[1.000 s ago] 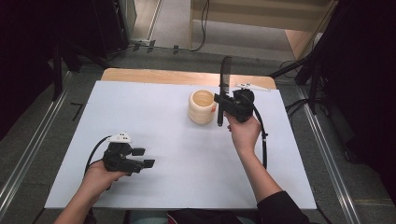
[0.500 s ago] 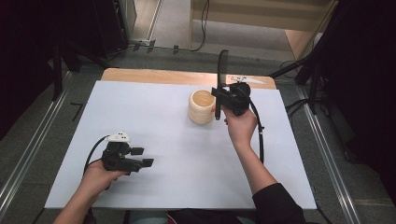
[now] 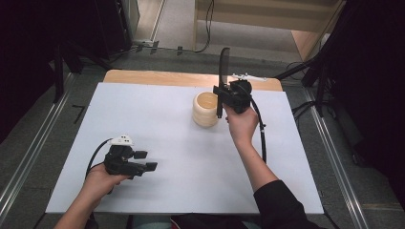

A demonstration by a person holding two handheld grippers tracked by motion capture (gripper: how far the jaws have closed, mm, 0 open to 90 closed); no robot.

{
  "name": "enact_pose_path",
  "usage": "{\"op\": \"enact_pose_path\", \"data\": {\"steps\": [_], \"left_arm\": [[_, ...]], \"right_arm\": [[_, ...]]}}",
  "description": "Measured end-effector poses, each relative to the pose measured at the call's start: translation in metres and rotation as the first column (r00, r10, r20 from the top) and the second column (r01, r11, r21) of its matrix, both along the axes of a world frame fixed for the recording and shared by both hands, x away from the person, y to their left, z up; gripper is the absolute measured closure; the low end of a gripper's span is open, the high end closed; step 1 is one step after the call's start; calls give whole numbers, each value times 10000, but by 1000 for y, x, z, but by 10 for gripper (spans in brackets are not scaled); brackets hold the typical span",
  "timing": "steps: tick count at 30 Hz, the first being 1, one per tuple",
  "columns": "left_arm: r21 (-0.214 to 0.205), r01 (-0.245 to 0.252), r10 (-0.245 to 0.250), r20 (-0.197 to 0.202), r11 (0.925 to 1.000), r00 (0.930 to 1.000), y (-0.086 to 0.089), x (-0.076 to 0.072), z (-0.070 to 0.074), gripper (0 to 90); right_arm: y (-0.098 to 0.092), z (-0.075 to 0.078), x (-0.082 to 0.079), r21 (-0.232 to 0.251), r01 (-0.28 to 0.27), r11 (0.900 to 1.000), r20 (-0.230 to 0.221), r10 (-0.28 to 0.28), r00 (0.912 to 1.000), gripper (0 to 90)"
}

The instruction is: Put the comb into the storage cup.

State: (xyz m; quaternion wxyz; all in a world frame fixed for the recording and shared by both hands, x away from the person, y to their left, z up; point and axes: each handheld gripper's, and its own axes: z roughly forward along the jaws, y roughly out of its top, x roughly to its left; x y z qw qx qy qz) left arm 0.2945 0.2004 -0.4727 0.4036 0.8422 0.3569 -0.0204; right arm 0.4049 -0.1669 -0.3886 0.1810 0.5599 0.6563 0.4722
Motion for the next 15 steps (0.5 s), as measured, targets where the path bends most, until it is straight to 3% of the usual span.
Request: {"op": "enact_pose_path", "data": {"steps": [15], "left_arm": [[-41,81,-81,-5,10000,10000,0,0,0,305]], "right_arm": [[11,10,24,-60,136,9999,26,-136,9999,696]]}}
